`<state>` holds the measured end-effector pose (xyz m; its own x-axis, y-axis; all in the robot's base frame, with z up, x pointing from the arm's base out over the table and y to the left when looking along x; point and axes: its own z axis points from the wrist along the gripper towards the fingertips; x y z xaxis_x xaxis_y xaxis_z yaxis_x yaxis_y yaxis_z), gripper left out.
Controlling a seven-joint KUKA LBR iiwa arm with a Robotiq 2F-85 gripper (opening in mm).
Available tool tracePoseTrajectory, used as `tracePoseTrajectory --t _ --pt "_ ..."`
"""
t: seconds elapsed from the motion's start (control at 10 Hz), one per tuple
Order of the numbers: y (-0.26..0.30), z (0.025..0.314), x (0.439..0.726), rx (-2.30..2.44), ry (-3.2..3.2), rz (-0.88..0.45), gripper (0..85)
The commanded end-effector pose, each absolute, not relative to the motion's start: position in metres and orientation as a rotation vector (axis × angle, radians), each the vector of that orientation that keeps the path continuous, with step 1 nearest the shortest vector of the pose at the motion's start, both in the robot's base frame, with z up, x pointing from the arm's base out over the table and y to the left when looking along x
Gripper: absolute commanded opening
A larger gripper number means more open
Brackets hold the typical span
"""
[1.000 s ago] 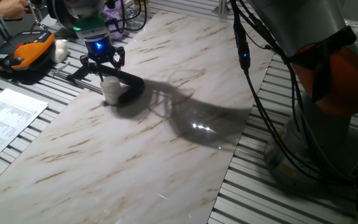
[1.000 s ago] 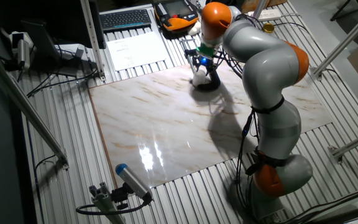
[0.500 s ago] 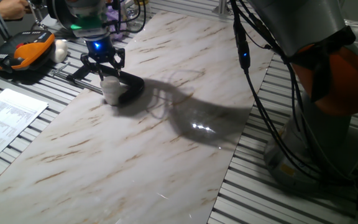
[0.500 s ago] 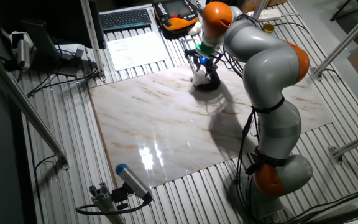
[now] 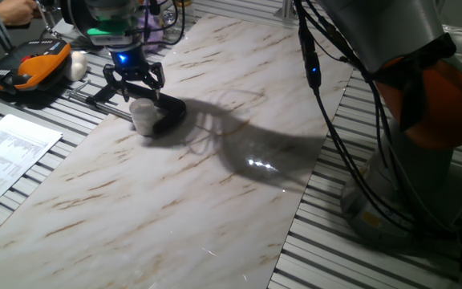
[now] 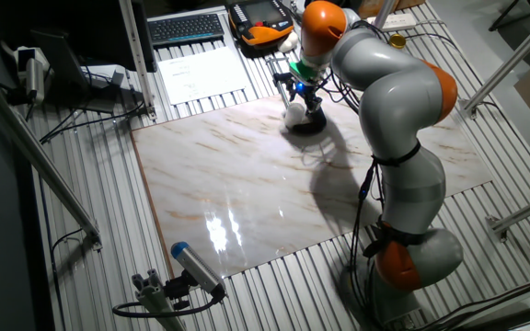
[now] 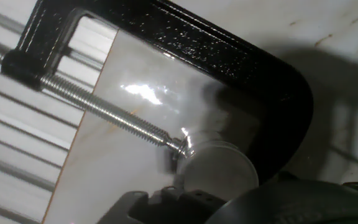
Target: Unscrew the lid from the jar
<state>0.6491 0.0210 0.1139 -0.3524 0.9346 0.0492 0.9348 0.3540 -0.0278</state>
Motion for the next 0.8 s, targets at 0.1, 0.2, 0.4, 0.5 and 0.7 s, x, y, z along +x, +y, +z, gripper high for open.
tracePoseTrajectory --t 0.1,0.2,0.4,0.5,0.7 --pt "0.0208 0.1142 0.6489 -2.687 -1.538 -0.036 85.0" --pt "0.0207 0.1146 0.6489 -2.689 -1.539 -0.032 85.0" --pt "0.0207 0.1153 0.6485 -2.725 -1.499 -0.031 85.0" --pt "0.0208 0.1151 0.6483 -2.750 -1.455 -0.041 85.0" --pt "0.0206 0.1155 0.6485 -2.771 -1.407 -0.065 68.0"
